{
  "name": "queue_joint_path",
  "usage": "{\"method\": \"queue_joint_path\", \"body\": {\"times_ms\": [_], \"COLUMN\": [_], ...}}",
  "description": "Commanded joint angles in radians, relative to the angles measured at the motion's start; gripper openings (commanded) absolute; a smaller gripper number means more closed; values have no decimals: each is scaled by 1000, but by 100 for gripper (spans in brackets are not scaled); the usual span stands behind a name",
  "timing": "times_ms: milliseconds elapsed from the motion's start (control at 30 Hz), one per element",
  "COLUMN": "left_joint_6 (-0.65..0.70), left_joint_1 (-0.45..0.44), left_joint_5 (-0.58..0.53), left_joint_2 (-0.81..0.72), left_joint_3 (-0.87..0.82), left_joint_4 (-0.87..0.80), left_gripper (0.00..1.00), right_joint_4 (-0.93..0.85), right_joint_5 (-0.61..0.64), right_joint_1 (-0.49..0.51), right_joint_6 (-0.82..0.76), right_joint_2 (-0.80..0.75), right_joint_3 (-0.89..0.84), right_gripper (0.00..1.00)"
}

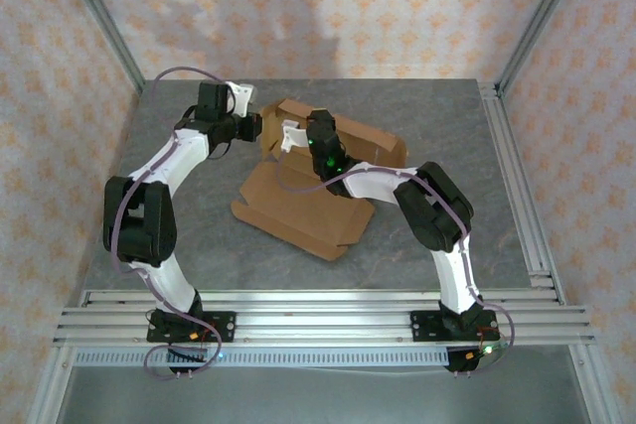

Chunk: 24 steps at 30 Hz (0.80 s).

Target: Fold the paper box

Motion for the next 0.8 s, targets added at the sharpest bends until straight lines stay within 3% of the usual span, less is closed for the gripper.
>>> {"method": "queue_joint_path", "body": {"times_ms": [0, 200, 767], "left_joint_6": [-35, -76, -96], "left_joint_1": [-17, -27, -37], "left_joint_5": [-25, -22, -5], "left_joint_2": [-35, -37, 2], "left_joint_3": [-35, -60, -103], "left_joint_4": [17, 43, 91], "left_gripper": [5, 5, 6], "right_joint_4": [50, 158, 219], "right_joint_5": [22, 9, 22], "right_joint_1": [-6, -6, 3], "right_joint_6": [-25, -77, -84], "right_joint_2": [26, 42, 24], "right_joint_3": [25, -6, -74], "right_gripper": [0, 0, 0]}}
